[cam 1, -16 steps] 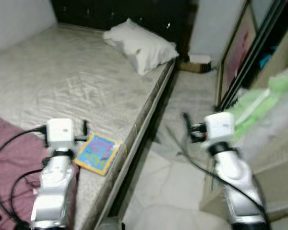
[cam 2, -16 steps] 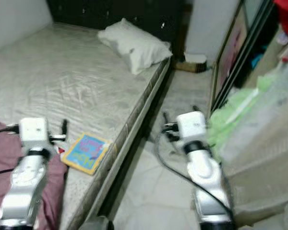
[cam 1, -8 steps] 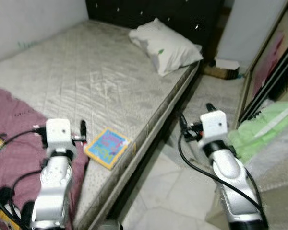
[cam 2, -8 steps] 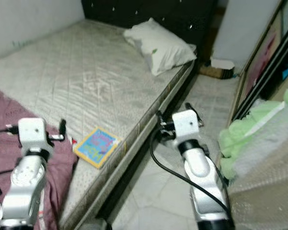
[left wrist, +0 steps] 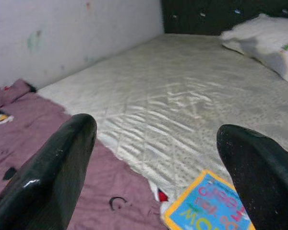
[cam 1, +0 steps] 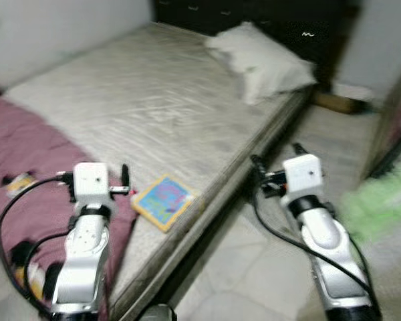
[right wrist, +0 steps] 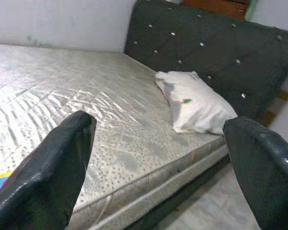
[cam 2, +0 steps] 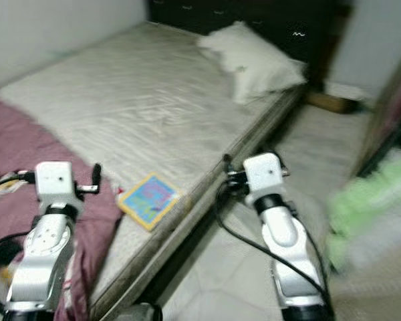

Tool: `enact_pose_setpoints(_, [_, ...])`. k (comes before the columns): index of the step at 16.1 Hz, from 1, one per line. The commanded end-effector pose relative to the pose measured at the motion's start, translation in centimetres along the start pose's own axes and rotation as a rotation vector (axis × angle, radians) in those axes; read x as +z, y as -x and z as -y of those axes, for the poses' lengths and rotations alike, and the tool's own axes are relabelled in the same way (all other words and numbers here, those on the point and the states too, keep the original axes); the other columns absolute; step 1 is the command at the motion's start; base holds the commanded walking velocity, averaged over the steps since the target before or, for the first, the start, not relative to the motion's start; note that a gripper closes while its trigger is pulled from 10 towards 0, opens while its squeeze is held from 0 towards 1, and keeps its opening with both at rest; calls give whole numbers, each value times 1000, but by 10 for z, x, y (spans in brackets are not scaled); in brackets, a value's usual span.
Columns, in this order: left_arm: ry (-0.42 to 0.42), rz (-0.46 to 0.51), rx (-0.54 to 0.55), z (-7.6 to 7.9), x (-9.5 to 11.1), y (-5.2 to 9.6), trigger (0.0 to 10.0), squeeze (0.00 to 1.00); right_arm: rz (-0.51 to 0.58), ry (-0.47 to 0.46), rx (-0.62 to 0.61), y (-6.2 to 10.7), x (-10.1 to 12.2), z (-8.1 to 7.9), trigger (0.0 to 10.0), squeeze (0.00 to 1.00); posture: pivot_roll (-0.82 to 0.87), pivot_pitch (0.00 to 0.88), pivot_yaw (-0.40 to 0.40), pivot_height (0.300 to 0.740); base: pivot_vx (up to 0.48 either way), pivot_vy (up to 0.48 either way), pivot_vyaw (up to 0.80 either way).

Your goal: Clean up the room

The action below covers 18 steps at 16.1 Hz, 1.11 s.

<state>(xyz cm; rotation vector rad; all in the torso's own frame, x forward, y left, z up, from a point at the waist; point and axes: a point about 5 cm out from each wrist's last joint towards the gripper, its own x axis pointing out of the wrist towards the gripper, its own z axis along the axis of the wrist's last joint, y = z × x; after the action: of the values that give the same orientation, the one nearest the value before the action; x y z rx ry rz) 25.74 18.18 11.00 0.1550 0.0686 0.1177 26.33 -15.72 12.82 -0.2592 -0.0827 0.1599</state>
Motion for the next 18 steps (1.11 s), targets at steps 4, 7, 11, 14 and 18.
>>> enact_pose_setpoints(4, [-8, -16, 14, -6, -3, -1, 10000, 0, 32, -16, 23, -4, 5, -7, 10000, 0, 23, 0, -12, 740, 0, 0, 800])
enact_pose_setpoints(7, [-7, -14, 15, -6, -3, -1, 10000, 0, 38, -20, 26, -6, 6, -8, 10000, 0, 23, 0, -11, 740, 0, 0, 800])
enact_pose_setpoints(11, [-9, -13, 10, -6, -3, -2, 10000, 0, 45, -21, 29, -6, 7, -8, 10000, 0, 21, 0, -8, 740, 0, 0, 800])
enact_pose_setpoints(14, [-9, -11, 7, -5, -3, -4, 10000, 0, 54, -18, 32, -7, 8, -9, 10000, 0, 20, 0, -8, 740, 0, 0, 800])
enact_pose_setpoints(18, [-8, -9, 9, -5, -2, -5, 10000, 0, 63, -14, 44, -8, 8, -10, 10000, 0, 22, 0, -11, 740, 0, 0, 800])
